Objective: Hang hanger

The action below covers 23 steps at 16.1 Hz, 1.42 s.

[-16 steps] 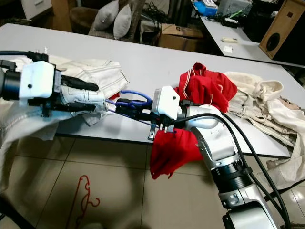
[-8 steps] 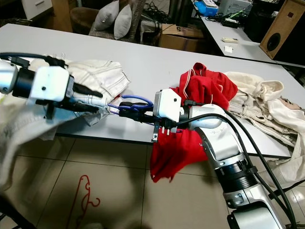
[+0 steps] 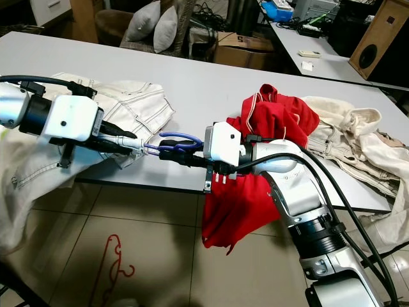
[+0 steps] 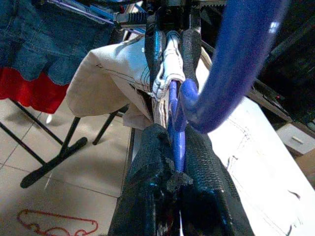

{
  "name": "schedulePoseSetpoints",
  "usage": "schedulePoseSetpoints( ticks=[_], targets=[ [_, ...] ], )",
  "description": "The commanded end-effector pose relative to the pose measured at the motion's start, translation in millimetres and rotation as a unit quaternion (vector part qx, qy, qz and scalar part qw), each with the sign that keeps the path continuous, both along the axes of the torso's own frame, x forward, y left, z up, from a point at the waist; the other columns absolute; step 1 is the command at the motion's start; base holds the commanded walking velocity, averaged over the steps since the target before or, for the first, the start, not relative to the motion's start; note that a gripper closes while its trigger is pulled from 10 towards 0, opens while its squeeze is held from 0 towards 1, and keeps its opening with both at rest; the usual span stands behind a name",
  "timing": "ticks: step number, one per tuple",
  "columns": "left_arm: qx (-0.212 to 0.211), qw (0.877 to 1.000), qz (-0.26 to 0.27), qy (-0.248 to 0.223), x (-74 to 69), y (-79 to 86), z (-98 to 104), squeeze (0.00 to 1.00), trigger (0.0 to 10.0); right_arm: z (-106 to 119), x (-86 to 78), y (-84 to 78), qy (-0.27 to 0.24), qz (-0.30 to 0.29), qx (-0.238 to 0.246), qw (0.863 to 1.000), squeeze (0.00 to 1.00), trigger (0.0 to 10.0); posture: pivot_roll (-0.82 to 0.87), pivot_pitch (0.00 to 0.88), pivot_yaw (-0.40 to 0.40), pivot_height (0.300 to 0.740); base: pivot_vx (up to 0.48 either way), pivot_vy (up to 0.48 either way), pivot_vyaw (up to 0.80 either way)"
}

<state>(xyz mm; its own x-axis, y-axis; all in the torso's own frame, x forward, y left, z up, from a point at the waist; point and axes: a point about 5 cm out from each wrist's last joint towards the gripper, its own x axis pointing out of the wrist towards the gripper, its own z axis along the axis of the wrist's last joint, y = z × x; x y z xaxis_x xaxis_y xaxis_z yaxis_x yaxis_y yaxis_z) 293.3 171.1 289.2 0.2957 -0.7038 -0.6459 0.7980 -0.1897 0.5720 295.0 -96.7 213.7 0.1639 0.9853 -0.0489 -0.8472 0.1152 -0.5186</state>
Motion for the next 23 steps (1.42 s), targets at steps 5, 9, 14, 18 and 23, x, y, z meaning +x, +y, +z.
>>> schedulePoseSetpoints(
  ticks=[5,9,14,18,23],
  targets=[
    [0.006,0.998,0.044,-0.035,11.9,1.9,-12.0,0.00,0.0,31.4,-2.9,5.9,-0.045,0.023,0.039,0.998,0.00,10.0,0.24,0.000,-0.086,0.740,0.000,0.000,0.00],
    [-0.017,0.997,0.066,-0.034,15.8,5.9,-13.0,0.00,0.0,30.6,-1.7,2.3,-0.017,0.025,0.045,0.999,1.00,10.0,0.24,0.000,-0.088,0.740,0.000,0.000,0.00],
    [-0.045,0.993,0.105,-0.028,23.1,20.2,-16.2,0.00,0.0,49.0,0.1,-25.8,-0.002,0.011,0.066,0.998,1.00,10.0,0.24,0.000,-0.081,0.740,0.000,0.000,0.00],
    [-0.215,0.962,0.170,0.004,33.1,30.4,-12.4,0.00,0.0,64.9,-7.0,-55.7,0.014,-0.021,0.112,0.993,1.00,10.0,0.24,0.000,-0.070,0.740,0.000,0.000,0.00],
    [-0.393,0.891,0.226,0.017,23.3,49.6,-8.3,0.00,0.0,55.5,-23.4,-65.4,0.062,-0.100,0.224,0.967,1.00,10.0,0.22,0.000,-0.060,0.740,0.000,0.000,0.00]
  ],
)
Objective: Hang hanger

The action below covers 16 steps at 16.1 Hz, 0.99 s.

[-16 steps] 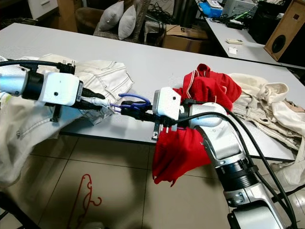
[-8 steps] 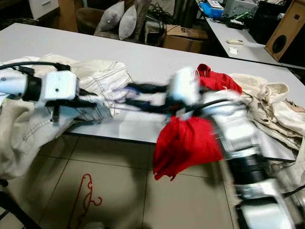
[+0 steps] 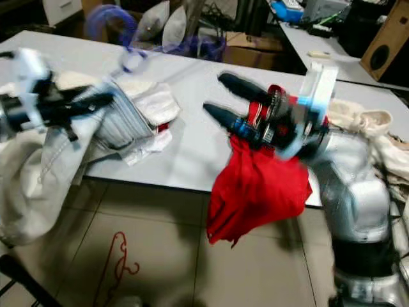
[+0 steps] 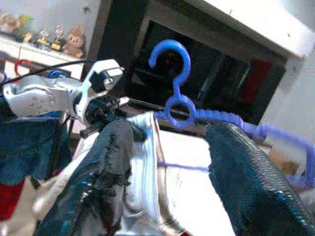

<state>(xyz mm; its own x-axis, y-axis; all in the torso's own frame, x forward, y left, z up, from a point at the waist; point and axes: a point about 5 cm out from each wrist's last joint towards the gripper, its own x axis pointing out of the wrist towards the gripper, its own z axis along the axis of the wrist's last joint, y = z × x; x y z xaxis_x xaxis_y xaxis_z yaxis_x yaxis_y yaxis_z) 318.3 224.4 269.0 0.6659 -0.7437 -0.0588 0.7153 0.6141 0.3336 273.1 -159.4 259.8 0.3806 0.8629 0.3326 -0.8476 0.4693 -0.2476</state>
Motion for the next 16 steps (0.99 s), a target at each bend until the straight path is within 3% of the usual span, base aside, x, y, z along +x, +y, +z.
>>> schedulePoseSetpoints(
  ticks=[1,3,5,7,8,9,14,16],
  targets=[
    [-0.031,0.999,0.019,-0.026,-7.6,0.8,5.6,0.00,0.0,-5.2,-6.9,2.4,0.014,-0.026,0.013,0.999,1.00,10.0,0.22,0.000,-0.061,0.740,0.000,0.000,0.00],
    [-0.069,0.994,0.082,-0.014,-15.7,4.2,-12.4,0.00,0.0,-30.2,-14.0,14.9,0.068,-0.083,0.037,0.994,1.00,10.0,0.21,0.000,-0.064,0.740,0.000,0.000,0.00],
    [-0.085,0.991,0.104,-0.009,-19.0,2.5,-18.6,0.00,0.0,-38.5,-15.6,18.7,0.089,-0.116,0.047,0.988,1.00,10.0,0.20,0.000,-0.064,0.740,0.000,0.000,0.00],
    [-0.124,0.979,0.160,-0.005,-22.8,-5.5,-31.6,0.00,0.0,-61.9,-13.8,24.5,0.151,-0.200,0.068,0.966,0.15,10.0,0.18,0.000,-0.057,0.740,0.000,0.000,0.00],
    [-0.129,0.972,0.196,-0.009,-24.0,-12.6,-38.7,0.00,3.1,-73.7,-11.6,25.0,0.179,-0.249,0.068,0.949,0.00,10.0,0.16,0.000,-0.055,0.740,0.000,0.000,0.00],
    [-0.145,0.964,0.223,0.012,-25.3,-22.1,-48.5,0.00,10.0,-84.5,-10.4,26.5,0.201,-0.300,0.067,0.930,0.00,10.0,0.15,0.000,-0.054,0.740,0.000,0.000,0.00],
    [-0.165,0.962,0.216,-0.029,-30.8,-50.3,-35.5,0.00,10.0,-84.3,-10.9,37.8,0.214,-0.331,0.074,0.916,0.00,10.0,0.13,0.000,-0.060,0.740,0.000,0.000,0.00],
    [-0.166,0.961,0.216,-0.037,-31.2,-53.2,-31.1,0.00,10.0,-82.2,-9.5,37.4,0.210,-0.336,0.074,0.915,0.00,10.0,0.13,0.000,-0.061,0.740,-0.126,0.000,0.00]
  ],
)
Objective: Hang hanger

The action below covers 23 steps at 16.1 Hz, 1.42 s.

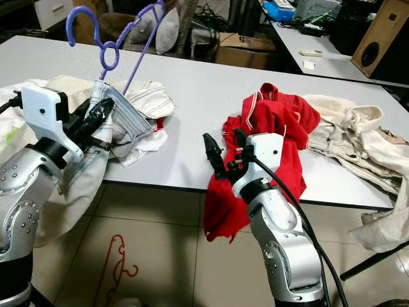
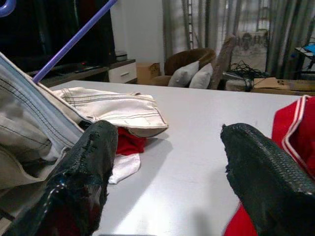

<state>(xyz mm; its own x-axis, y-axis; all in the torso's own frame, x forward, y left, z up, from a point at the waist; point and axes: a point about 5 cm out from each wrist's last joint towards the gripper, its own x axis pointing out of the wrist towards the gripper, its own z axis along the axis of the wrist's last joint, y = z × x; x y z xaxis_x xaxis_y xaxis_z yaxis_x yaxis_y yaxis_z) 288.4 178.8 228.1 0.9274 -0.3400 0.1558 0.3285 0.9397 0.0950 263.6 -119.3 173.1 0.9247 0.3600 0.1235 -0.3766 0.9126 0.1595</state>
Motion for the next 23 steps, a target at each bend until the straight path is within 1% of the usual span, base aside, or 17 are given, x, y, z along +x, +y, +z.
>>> schedulePoseSetpoints(
  ticks=[1,4,6,8,9,10,11,12,13,14,15,16,17,18,20,21,23],
  targets=[
    [-0.004,1.000,-0.015,-0.023,-2.7,-9.5,12.5,0.00,10.0,6.7,0.8,-3.3,-0.010,-0.013,-0.008,1.000,0.00,10.0,0.13,0.000,-0.064,0.740,-0.262,0.000,0.00],
    [-0.009,0.999,-0.011,-0.036,-2.6,-9.8,21.4,0.00,10.0,11.5,2.1,-2.6,-0.016,-0.017,0.001,1.000,0.00,10.0,0.13,0.000,-0.065,0.740,-0.275,0.000,0.00],
    [-0.027,0.997,0.002,-0.078,10.0,0.6,51.0,0.00,10.0,18.2,5.1,-1.0,-0.028,-0.019,0.015,0.999,0.00,10.0,0.14,0.000,-0.071,0.740,-0.283,0.000,0.00],
    [-0.024,0.991,-0.002,-0.135,27.8,8.7,91.7,0.00,10.0,25.1,9.9,0.4,-0.040,-0.015,0.020,0.999,0.00,10.0,0.15,0.000,-0.083,0.740,-0.285,0.000,0.00],
    [-0.031,0.984,-0.011,-0.178,33.7,11.9,123.6,0.00,10.0,29.9,11.7,1.1,-0.050,-0.012,0.023,0.998,0.00,10.0,0.15,0.000,-0.082,0.740,-0.289,0.000,0.00],
    [-0.049,0.972,-0.021,-0.229,34.3,14.7,162.2,0.00,10.0,36.0,13.2,1.1,-0.062,-0.010,0.028,0.998,0.00,10.0,0.15,0.000,-0.082,0.740,-0.277,0.000,0.00],
    [-0.057,0.963,-0.029,-0.263,30.4,16.0,187.7,0.00,10.0,39.7,13.5,0.8,-0.070,-0.009,0.031,0.997,0.00,10.0,0.15,0.000,-0.081,0.740,-0.274,0.000,0.00],
    [-0.068,0.948,-0.045,-0.306,21.7,17.2,219.2,0.00,10.0,44.2,13.9,0.1,-0.079,-0.010,0.035,0.996,0.00,10.0,0.15,0.000,-0.073,0.740,-0.255,0.000,0.00],
    [-0.069,0.937,-0.062,-0.338,9.3,18.1,240.3,0.00,10.0,47.7,12.8,-0.6,-0.088,-0.009,0.039,0.995,0.00,10.0,0.15,0.000,-0.070,0.740,0.000,0.000,0.00],
    [-0.048,0.935,-0.066,-0.345,3.4,18.7,243.2,0.00,10.0,48.3,10.8,-1.0,-0.089,-0.009,0.040,0.995,0.00,10.0,0.14,0.000,-0.063,0.740,0.000,0.000,0.00],
    [-0.039,0.939,-0.068,-0.334,3.7,18.9,235.9,0.00,10.0,47.7,9.2,-1.0,-0.089,-0.008,0.039,0.995,0.00,10.0,0.14,0.000,-0.063,0.740,0.000,0.000,0.00],
    [-0.006,0.961,-0.067,-0.269,8.5,19.6,196.8,0.00,10.0,44.7,4.8,-1.2,-0.083,-0.005,0.037,0.996,0.00,10.0,0.14,0.000,-0.068,0.740,0.000,0.000,0.00],
    [0.000,0.966,-0.066,-0.250,9.1,20.7,184.7,0.00,10.0,43.7,3.8,-0.8,-0.080,-0.004,0.037,0.996,0.00,10.0,0.14,0.000,-0.068,0.740,0.000,0.000,0.00],
    [-0.002,0.975,-0.073,-0.210,6.8,21.7,159.5,0.00,10.0,41.7,1.6,-0.7,-0.076,0.001,0.036,0.997,0.00,10.0,0.14,0.000,-0.076,0.740,0.000,0.000,0.00],
    [0.002,0.985,-0.088,-0.147,-10.1,21.7,117.3,0.00,10.0,37.3,-2.3,-1.5,-0.065,0.016,0.028,0.997,0.00,10.0,0.15,0.000,-0.090,0.740,0.000,0.000,0.00],
    [0.011,0.988,-0.091,-0.126,-14.3,22.4,105.9,0.00,10.0,35.8,-2.9,-1.8,-0.061,0.020,0.024,0.998,0.00,10.0,0.15,0.000,-0.095,0.740,0.000,0.000,0.00],
    [0.047,0.992,-0.100,-0.057,-29.8,24.6,70.1,0.00,10.0,28.8,-4.2,-3.3,-0.051,0.034,0.000,0.998,0.00,10.0,0.16,0.000,-0.108,0.740,0.000,0.000,0.00]
  ],
)
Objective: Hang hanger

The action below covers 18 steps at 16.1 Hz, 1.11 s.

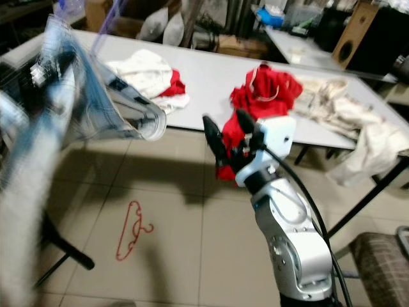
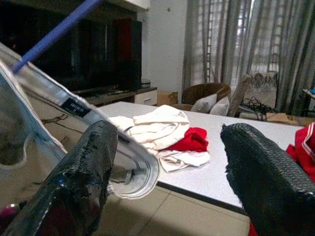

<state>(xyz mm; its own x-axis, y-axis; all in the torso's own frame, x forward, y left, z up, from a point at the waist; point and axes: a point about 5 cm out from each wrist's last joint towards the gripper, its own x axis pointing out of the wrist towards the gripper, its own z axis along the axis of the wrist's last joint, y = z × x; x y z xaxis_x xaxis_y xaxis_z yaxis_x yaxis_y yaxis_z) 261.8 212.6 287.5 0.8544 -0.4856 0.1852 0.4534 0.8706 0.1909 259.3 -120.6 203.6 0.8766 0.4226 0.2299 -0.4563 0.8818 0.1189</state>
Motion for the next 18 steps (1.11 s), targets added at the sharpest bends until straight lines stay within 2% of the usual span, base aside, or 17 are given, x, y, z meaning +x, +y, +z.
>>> schedulePoseSetpoints(
  ticks=[1,2,3,4,5,6,7,8,9,10,11,13,16,18],
  targets=[
    [0.015,0.999,-0.051,0.000,-14.2,-11.9,0.7,0.00,10.0,-3.7,-1.2,-2.5,0.009,0.013,-0.017,1.000,0.00,10.0,0.16,0.000,-0.113,0.740,0.000,0.000,0.00],
    [0.018,0.998,-0.065,0.011,-19.5,-14.1,-3.3,0.00,10.0,-4.6,-2.0,-3.0,0.011,0.023,-0.024,0.999,0.00,10.0,0.16,0.000,-0.117,0.740,0.000,0.000,0.00],
    [0.041,0.995,-0.082,0.040,-27.1,-16.4,-13.8,0.00,10.0,-7.6,-3.6,-4.6,0.018,0.046,-0.042,0.998,0.00,10.0,0.17,0.000,-0.123,0.740,0.000,0.000,0.00],
    [0.085,0.991,-0.076,0.075,-29.5,-14.1,-30.1,0.00,10.0,-10.9,-2.9,-12.2,0.030,0.064,-0.045,0.996,0.00,10.0,0.17,0.000,-0.124,0.740,0.000,0.000,0.00],
    [0.100,0.989,-0.071,0.086,-28.4,-12.7,-35.9,0.00,10.0,-12.1,-1.6,-17.1,0.036,0.068,-0.040,0.996,0.00,10.0,0.18,0.000,-0.126,0.740,0.000,0.000,0.00],
    [0.130,0.983,-0.085,0.100,-25.8,-17.2,-46.2,0.00,10.0,-19.9,2.6,-31.2,0.058,0.068,-0.028,0.996,0.00,10.0,0.18,0.000,-0.127,0.740,0.000,0.000,0.00],
    [0.138,0.981,-0.093,0.104,-24.3,-20.5,-48.9,0.00,10.0,-24.7,3.6,-35.4,0.073,0.068,-0.019,0.995,0.00,10.0,0.18,0.000,-0.118,0.740,0.000,0.000,0.00],
    [0.135,0.977,-0.111,0.119,-20.6,-30.1,-57.0,0.00,2.4,-37.3,0.6,-39.8,0.097,0.061,-0.039,0.993,0.32,10.0,0.17,0.000,-0.105,0.740,0.000,0.000,0.00],
    [0.135,0.974,-0.129,0.130,-19.2,-38.4,-64.5,0.00,0.0,-46.7,-4.1,-42.1,0.115,0.059,-0.056,0.990,0.55,10.0,0.15,0.000,-0.093,0.740,0.000,0.000,0.00],
    [0.133,0.973,-0.126,0.141,-14.9,-42.9,-73.2,0.00,0.0,-53.9,-10.4,-43.9,0.132,0.060,-0.061,0.988,1.00,10.0,0.14,0.004,-0.078,0.740,0.000,0.000,0.00],
    [0.138,0.972,-0.123,0.143,-12.4,-44.4,-77.4,0.00,0.0,-56.6,-14.0,-44.6,0.134,0.064,-0.070,0.987,1.00,10.0,0.14,0.004,-0.078,0.740,0.000,0.000,0.00],
    [0.143,0.966,-0.155,0.150,-9.2,-52.3,-85.7,0.00,0.0,-61.5,-23.4,-46.6,0.140,0.087,-0.071,0.984,1.00,10.0,0.11,0.019,-0.040,0.740,0.000,0.000,0.00],
    [0.125,0.964,-0.193,0.131,-1.9,-60.1,-75.9,0.00,0.0,-69.0,-30.0,-52.6,0.155,0.112,-0.066,0.979,1.00,10.0,0.09,0.041,-0.014,0.740,0.000,0.000,0.00],
    [0.117,0.965,-0.204,0.117,6.2,-58.7,-68.7,0.00,0.0,-72.1,-33.6,-55.7,0.161,0.145,-0.071,0.974,1.00,10.0,0.08,0.047,-0.006,0.740,0.000,0.000,0.00]
  ],
)
